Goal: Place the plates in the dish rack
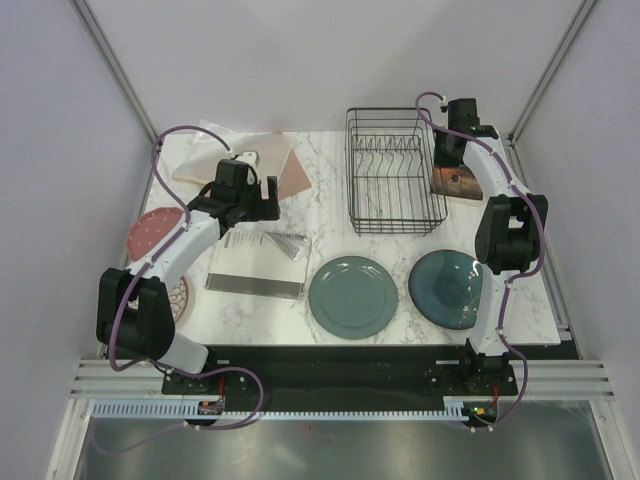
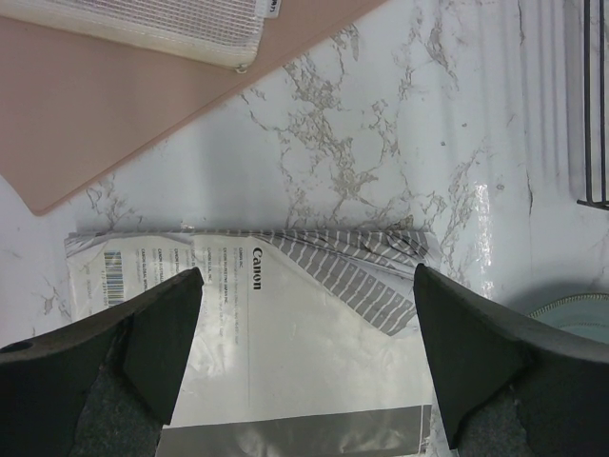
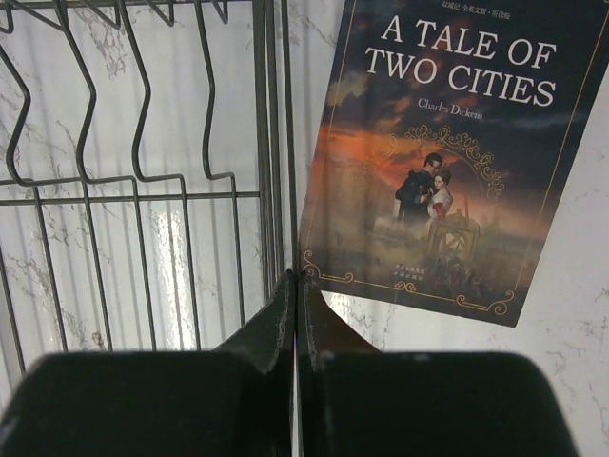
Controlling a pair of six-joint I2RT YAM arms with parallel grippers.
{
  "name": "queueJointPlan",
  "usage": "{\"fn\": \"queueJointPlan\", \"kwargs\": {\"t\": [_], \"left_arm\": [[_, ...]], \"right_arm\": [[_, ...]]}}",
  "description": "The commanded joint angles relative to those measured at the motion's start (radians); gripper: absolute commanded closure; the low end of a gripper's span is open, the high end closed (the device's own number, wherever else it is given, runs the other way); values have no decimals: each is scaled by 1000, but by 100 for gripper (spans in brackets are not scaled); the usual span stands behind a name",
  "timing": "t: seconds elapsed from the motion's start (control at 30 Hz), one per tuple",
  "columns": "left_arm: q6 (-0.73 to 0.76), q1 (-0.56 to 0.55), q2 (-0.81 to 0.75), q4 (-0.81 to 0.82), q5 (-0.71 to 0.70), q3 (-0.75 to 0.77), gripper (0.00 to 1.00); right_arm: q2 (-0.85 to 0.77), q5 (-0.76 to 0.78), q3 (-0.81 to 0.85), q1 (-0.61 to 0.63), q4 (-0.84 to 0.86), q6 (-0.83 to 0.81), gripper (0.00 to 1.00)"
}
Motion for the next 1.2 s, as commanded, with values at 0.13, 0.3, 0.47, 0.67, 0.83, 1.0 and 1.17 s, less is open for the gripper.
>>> {"fn": "queueJointPlan", "kwargs": {"t": [0.13,0.3,0.47,0.67,0.83,1.0,1.17], "left_arm": [[-7,-13,-12,41,17,12,2],[-3,-28,-9,64,196,-16,1],[23,-74,-15,81,399,-36,1],[50,-74,-53,61,504,-114,5],[-65,-51,-108,115,657,-231,7],[-75,-42,-76,184,818,-304,19],[-121,-42,-33,254,853,-402,22]], "right_arm": [[-32,68,-5,-4,21,-1,100],[14,50,73,-7,27,-64,100],[-42,-42,78,-8,-14,-153,68],[-295,-83,-141,-7,-17,-168,34],[-542,-253,-394,-7,-3,-187,32],[-702,-534,-637,-2,37,-155,32],[-759,-627,-769,2,15,-113,2]]}}
